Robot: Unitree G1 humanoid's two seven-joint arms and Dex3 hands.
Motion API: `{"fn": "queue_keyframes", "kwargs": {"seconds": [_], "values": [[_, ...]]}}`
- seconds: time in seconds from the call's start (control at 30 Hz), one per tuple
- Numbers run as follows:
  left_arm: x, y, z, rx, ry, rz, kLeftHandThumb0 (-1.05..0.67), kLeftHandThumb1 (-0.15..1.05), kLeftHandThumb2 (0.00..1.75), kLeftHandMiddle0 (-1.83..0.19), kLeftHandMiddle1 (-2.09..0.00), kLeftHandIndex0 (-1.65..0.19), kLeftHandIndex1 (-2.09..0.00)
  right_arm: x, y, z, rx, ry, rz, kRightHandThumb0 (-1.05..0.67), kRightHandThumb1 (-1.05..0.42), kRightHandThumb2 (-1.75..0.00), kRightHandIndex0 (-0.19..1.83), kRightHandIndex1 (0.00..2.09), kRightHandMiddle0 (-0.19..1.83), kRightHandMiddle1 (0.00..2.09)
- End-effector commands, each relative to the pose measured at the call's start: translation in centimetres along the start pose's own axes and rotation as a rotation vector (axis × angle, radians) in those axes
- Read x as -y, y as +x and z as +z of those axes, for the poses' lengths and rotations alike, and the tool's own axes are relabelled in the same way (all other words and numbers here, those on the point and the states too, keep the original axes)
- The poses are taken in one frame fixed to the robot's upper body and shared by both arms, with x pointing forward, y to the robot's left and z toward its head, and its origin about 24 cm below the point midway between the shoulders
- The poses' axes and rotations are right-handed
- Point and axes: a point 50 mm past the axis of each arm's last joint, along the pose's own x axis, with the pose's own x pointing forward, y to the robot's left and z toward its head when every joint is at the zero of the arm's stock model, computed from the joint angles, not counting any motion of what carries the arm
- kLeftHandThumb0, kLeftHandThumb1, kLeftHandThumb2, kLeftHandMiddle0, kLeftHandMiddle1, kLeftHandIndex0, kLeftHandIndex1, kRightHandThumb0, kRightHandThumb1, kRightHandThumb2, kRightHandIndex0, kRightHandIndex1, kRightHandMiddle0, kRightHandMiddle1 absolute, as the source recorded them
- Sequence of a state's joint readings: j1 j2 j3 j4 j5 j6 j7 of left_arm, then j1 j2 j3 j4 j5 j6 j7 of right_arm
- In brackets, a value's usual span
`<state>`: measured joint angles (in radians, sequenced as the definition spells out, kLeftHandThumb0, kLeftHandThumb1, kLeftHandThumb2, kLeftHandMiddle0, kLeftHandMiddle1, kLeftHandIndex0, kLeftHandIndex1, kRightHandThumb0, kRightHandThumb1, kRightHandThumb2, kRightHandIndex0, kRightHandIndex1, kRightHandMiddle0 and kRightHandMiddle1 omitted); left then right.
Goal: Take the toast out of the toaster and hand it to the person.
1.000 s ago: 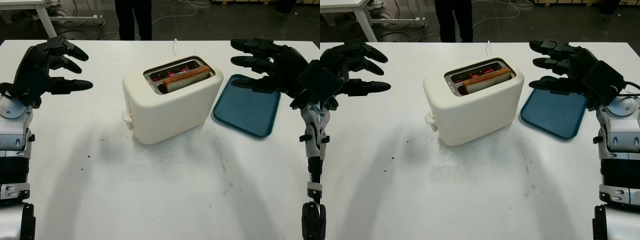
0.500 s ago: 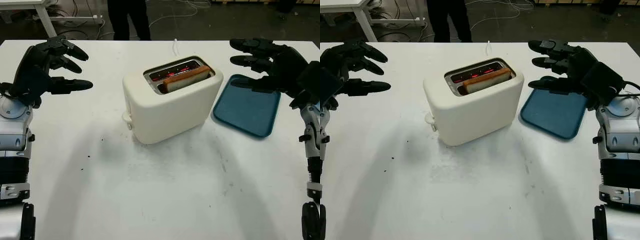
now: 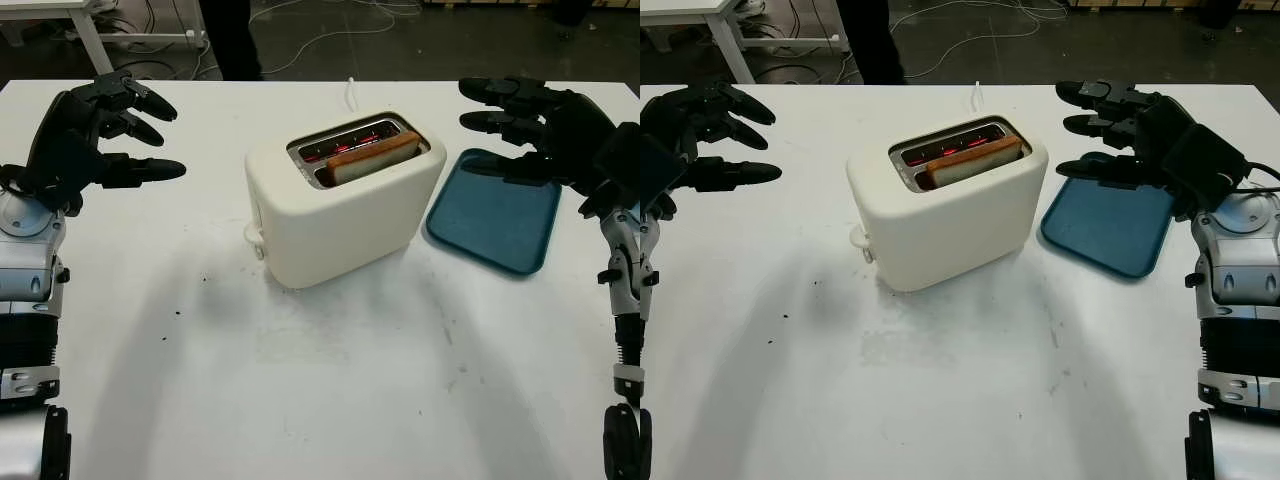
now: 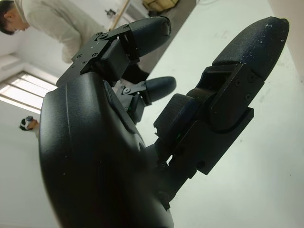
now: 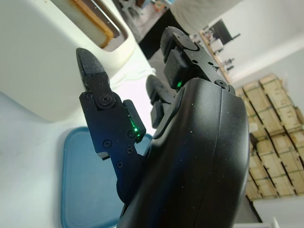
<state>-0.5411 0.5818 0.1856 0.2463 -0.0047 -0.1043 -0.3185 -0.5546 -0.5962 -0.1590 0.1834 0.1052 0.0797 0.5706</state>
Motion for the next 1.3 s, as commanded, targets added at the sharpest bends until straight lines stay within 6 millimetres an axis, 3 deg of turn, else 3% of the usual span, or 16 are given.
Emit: {"fn": "queue_keyframes", "kwargs": {"seconds": [0.0, 1.27], "values": [[-0.07, -0.03, 0.11, 0.004, 0.000, 0.005, -1.05, 0.56, 0.00, -0.49, -1.29, -0.56, -1.12, 0.17, -0.01, 0.45, 0.025, -0.030, -0.004, -0.31, -0.79, 0.00, 0.25, 0.46, 0.48, 0.01], [0.01, -0.09, 0.06, 0.007, -0.018, 0.009, -1.05, 0.56, 0.00, -0.49, -1.29, -0.55, -1.13, 0.08, 0.03, 0.44, 0.003, -0.001, 0.003, -0.32, -0.79, 0.00, 0.21, 0.49, 0.47, 0.00]]}}
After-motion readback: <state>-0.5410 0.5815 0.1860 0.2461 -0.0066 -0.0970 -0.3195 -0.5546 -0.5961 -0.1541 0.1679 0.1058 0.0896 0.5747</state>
